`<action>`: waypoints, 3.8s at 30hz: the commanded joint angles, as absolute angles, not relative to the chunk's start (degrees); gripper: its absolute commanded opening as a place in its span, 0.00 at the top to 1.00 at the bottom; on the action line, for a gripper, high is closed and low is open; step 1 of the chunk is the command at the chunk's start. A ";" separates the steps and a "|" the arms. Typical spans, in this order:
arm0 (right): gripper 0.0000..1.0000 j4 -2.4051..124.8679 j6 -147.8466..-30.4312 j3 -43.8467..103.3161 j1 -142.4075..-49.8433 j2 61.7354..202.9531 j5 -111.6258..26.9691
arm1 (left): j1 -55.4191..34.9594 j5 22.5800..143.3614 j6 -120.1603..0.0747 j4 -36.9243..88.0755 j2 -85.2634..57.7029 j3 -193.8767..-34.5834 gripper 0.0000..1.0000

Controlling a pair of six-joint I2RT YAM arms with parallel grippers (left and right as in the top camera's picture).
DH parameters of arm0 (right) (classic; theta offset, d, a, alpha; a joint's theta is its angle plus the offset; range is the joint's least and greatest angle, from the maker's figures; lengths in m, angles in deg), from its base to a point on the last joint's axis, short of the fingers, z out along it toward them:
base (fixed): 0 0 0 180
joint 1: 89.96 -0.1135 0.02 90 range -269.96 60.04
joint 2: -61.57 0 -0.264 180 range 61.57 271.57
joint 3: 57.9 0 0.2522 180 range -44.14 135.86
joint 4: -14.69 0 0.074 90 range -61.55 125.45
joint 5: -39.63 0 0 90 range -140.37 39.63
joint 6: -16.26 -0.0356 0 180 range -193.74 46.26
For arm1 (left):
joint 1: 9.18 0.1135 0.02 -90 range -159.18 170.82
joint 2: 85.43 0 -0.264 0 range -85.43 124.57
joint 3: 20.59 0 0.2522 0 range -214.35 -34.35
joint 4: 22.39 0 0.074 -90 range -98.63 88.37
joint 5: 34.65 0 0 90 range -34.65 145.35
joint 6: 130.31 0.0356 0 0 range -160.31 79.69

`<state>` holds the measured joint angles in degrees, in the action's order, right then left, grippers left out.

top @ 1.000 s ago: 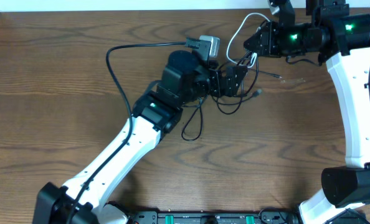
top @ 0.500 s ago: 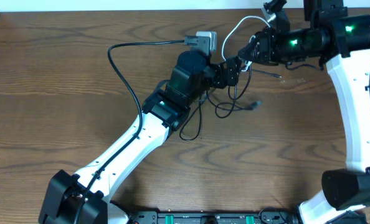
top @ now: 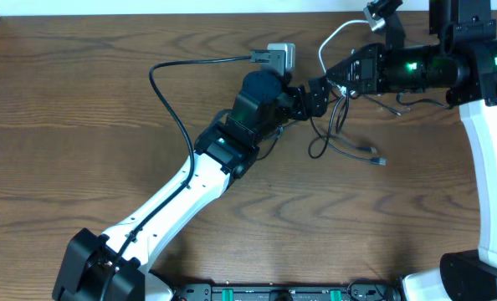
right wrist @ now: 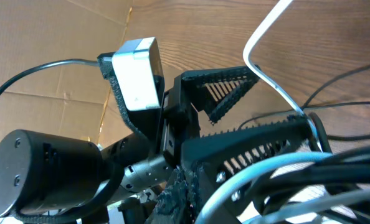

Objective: Untangle cables
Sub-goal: 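Grasp the lifted cables with the left gripper and pull them apart, then release the right gripper and pull it back right, leaving the bundle in the left gripper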

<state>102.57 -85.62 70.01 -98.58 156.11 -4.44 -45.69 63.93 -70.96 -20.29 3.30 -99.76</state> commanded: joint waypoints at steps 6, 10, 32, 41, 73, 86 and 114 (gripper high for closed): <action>0.99 102.77 -84.79 70.18 -99.04 155.44 -2.04 | -45.91 75.98 -72.14 -25.06 3.32 -100.59 0.04; 0.99 102.66 -84.81 70.18 -99.00 155.44 -1.99 | -45.91 79.89 -72.08 -24.05 3.32 -100.59 0.04; 0.99 102.57 -84.81 70.18 -98.78 155.44 -2.45 | -41.19 102.47 -65.39 -21.36 4.26 -100.59 0.04; 0.99 102.14 -84.85 70.18 -98.78 155.44 -2.41 | -41.19 105.35 -65.43 -22.26 4.26 -100.59 0.04; 0.99 101.94 -84.83 70.18 -97.64 155.44 -3.28 | -37.54 118.84 -60.88 -20.84 4.31 -100.59 0.04; 0.99 101.92 -84.81 70.18 -97.67 155.44 -3.28 | -39.00 102.12 -63.49 -20.90 4.39 -100.59 0.11; 0.99 104.58 -82.10 70.18 -86.06 155.44 -9.38 | -35.20 63.21 -65.82 -6.06 5.22 -100.59 0.92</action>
